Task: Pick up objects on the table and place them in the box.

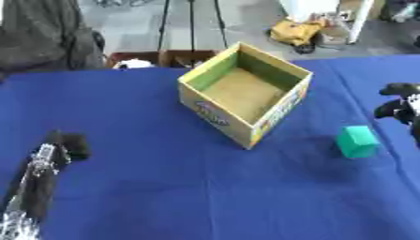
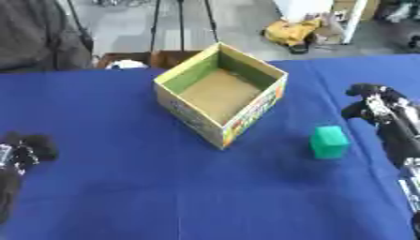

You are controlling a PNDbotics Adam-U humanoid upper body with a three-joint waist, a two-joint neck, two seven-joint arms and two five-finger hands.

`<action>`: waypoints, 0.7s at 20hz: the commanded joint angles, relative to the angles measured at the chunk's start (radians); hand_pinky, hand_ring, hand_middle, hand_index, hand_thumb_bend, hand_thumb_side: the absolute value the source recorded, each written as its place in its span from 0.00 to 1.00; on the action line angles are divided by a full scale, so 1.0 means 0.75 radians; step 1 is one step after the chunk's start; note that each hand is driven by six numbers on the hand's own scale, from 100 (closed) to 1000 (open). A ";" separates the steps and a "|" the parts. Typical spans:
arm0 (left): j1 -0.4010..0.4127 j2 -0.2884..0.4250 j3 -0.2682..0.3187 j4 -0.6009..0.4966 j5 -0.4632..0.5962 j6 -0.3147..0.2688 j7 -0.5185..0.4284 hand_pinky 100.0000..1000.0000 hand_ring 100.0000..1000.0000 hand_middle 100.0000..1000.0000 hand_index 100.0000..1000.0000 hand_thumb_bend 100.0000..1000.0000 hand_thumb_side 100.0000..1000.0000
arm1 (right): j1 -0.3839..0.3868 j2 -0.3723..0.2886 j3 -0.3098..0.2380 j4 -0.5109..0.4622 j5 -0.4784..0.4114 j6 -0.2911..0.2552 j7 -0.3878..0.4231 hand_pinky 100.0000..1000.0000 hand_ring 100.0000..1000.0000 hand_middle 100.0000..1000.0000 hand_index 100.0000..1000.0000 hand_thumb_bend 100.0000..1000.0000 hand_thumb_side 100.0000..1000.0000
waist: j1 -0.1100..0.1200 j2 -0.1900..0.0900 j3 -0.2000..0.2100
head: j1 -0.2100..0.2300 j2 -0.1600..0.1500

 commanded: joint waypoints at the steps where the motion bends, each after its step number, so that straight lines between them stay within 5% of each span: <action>1: -0.014 0.010 0.003 -0.014 -0.003 -0.001 -0.003 0.64 0.58 0.52 0.68 0.31 1.00 | -0.019 -0.068 0.000 -0.003 0.017 -0.001 0.019 0.56 0.51 0.64 0.74 0.00 0.50 | -0.007 -0.016 0.000 | -0.005 -0.010; 9: -0.012 0.013 0.001 -0.013 -0.006 -0.001 -0.006 0.64 0.58 0.52 0.68 0.31 1.00 | -0.055 -0.204 0.030 0.034 0.091 -0.019 0.107 0.58 0.54 0.69 0.79 0.07 0.44 | -0.015 -0.018 0.005 | -0.008 -0.005; 14: -0.011 0.018 -0.001 -0.012 -0.005 -0.001 -0.008 0.64 0.58 0.52 0.68 0.31 1.00 | -0.123 -0.362 0.073 0.080 0.256 -0.072 0.287 0.64 0.63 0.75 0.83 0.19 0.35 | -0.022 -0.024 0.009 | -0.011 0.000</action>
